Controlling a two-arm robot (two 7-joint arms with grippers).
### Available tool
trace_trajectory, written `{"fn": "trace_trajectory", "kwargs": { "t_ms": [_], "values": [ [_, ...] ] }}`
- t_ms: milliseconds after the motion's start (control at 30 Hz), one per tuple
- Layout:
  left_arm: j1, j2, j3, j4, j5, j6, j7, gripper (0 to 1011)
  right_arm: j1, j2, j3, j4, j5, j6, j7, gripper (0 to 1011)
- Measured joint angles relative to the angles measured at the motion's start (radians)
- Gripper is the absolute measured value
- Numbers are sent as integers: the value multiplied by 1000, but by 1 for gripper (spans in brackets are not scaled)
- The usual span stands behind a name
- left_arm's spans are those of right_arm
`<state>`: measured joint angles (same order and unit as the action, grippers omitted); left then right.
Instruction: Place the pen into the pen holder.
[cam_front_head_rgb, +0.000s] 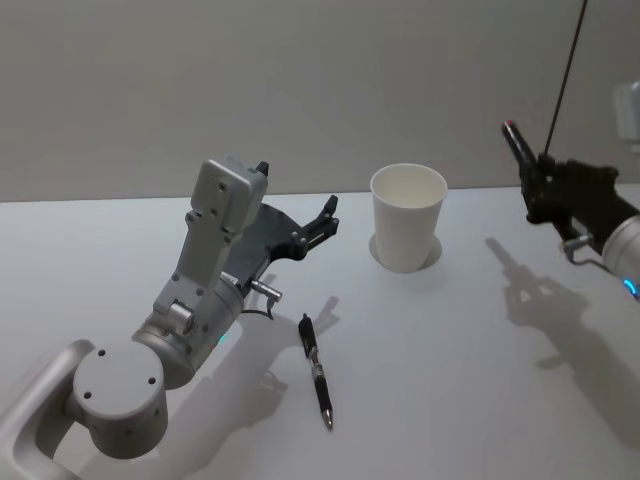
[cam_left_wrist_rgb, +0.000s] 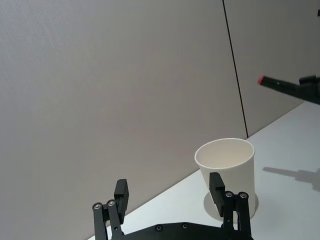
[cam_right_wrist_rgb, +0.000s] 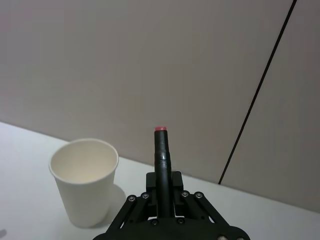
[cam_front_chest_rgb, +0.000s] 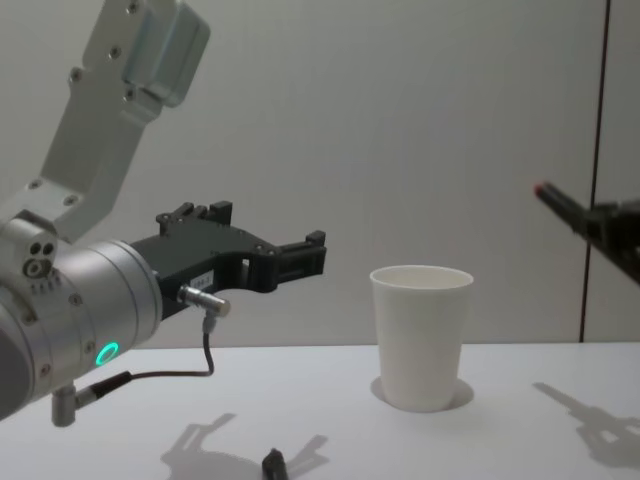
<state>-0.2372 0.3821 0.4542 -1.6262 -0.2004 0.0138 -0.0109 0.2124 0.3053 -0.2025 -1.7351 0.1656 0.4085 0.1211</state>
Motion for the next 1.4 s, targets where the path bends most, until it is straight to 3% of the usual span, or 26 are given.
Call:
{"fn": "trace_trajectory", "kwargs": {
  "t_ms": [367,567,933,1233,1400],
  "values": [
    [0,0,0,0,0,0,0,1001,33,-48,-17,5,-22,-146,-25,172],
    [0,0,0,0,0,0,0,1001,82,-101,-41,49,-50,-238,-25,172],
    [0,0,0,0,0,0,0,1001,217,-217,-90,219,-116,-421,18,172],
    [0,0,0,0,0,0,0,1001,297,-272,-113,352,-184,-522,26,172],
    [0,0,0,0,0,0,0,1001,318,-287,-118,396,-205,-544,23,172]
  ]
}}
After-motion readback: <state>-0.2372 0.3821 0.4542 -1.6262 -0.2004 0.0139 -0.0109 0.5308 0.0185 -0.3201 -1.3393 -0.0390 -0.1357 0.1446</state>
